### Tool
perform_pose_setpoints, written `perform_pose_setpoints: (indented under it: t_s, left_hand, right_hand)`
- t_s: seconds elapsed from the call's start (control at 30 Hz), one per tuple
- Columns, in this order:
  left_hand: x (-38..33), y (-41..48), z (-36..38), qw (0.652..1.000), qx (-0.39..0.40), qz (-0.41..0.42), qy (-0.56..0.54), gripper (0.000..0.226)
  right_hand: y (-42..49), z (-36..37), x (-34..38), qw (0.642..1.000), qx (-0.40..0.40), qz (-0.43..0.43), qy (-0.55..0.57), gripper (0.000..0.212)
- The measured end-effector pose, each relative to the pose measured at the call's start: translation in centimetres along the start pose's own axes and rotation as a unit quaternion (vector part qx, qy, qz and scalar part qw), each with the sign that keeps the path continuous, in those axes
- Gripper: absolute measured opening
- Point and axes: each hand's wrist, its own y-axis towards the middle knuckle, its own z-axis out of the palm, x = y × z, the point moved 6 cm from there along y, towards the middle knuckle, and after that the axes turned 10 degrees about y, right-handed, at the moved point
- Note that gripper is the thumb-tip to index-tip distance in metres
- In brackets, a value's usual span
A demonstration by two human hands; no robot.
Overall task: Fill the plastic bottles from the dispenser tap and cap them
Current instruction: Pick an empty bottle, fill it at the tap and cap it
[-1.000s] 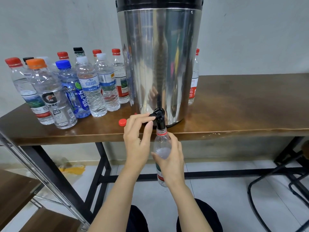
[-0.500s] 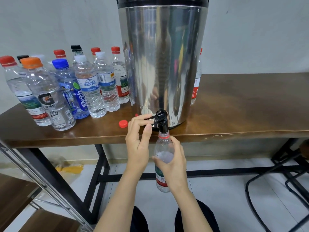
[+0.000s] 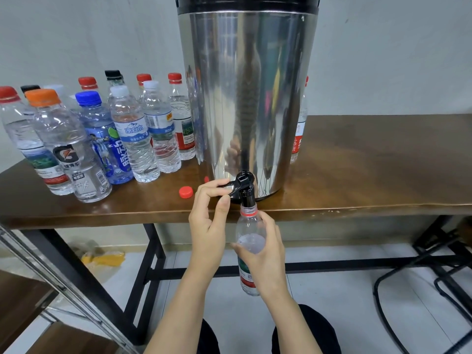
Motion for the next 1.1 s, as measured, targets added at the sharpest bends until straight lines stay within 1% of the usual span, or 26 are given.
perform_pose_setpoints:
  t_s: [0.4, 0.53, 0.8, 1.1]
  left_hand:
    - [-0.24, -0.19, -0.13, 1.0, 0.001, -0.013, -0.009, 0.018]
    - [-0.24, -0.27, -0.09, 1.0, -0.002, -0.012, -0.016, 0.014]
    - [-0.26, -0.14, -0.12, 1.0, -0.001, -0.011, -0.021, 0.016]
    - [0.03, -0.18, -0.04, 0.999, 0.0, -0.013, -0.032, 0.012]
  right_hand:
    - [0.08, 0.03, -0.06, 1.0, -0.002, 0.002, -0.002, 0.08]
    - [0.08, 0.02, -0.04, 1.0, 0.0, 0.003, -0.006, 0.08]
    - [0.02, 0.17, 0.01, 1.0, -0.003, 0.003, 0.003, 0.079]
    - [0.02, 0.31, 0.03, 1.0, -0.005, 0.001, 0.003, 0.079]
